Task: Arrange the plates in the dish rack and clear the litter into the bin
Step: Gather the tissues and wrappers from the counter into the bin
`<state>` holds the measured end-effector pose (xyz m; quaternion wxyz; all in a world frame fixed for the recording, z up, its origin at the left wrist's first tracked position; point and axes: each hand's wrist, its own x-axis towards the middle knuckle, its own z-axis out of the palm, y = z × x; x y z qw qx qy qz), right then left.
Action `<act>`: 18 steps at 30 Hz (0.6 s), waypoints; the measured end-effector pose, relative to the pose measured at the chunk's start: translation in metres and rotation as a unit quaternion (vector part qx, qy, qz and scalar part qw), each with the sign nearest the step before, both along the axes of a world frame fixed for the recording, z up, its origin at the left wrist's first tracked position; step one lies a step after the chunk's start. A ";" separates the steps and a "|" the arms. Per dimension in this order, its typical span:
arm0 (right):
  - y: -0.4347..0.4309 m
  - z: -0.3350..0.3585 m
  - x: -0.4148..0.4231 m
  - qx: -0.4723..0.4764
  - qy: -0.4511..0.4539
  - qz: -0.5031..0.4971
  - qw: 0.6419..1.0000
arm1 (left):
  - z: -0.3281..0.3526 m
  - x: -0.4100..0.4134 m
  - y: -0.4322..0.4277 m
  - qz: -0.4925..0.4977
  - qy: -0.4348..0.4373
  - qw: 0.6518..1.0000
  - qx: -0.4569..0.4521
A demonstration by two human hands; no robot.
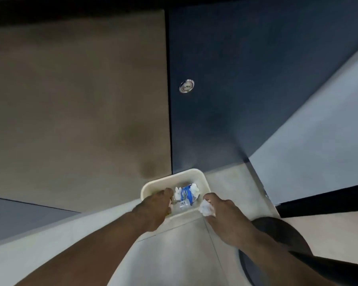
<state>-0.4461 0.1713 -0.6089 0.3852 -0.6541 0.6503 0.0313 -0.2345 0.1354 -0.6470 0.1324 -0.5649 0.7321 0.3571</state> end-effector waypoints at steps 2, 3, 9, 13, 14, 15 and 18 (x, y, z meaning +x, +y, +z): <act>-0.006 -0.031 0.002 0.001 0.004 0.002 1.000 | -0.049 -0.005 -0.014 -0.021 -0.019 1.000 0.003; -0.010 -0.040 0.002 0.000 0.007 0.003 1.000 | -0.066 -0.007 -0.021 -0.033 -0.033 0.999 0.007; -0.042 -0.091 0.008 -0.071 0.030 0.040 0.996 | -0.151 -0.015 -0.050 -0.037 -0.066 0.997 0.023; -0.062 -0.116 0.016 -0.080 0.061 0.078 0.992 | -0.169 -0.013 -0.051 -0.069 -0.105 0.992 -0.019; -0.068 -0.125 0.019 -0.078 0.072 0.094 0.990 | -0.169 -0.009 -0.050 -0.077 -0.111 0.990 -0.042; -0.074 -0.134 0.023 -0.069 0.089 0.112 0.987 | -0.165 -0.005 -0.048 -0.092 -0.114 0.987 -0.064; -0.089 -0.158 0.032 -0.072 0.127 0.176 0.973 | -0.158 0.018 -0.043 -0.131 -0.043 0.982 -0.130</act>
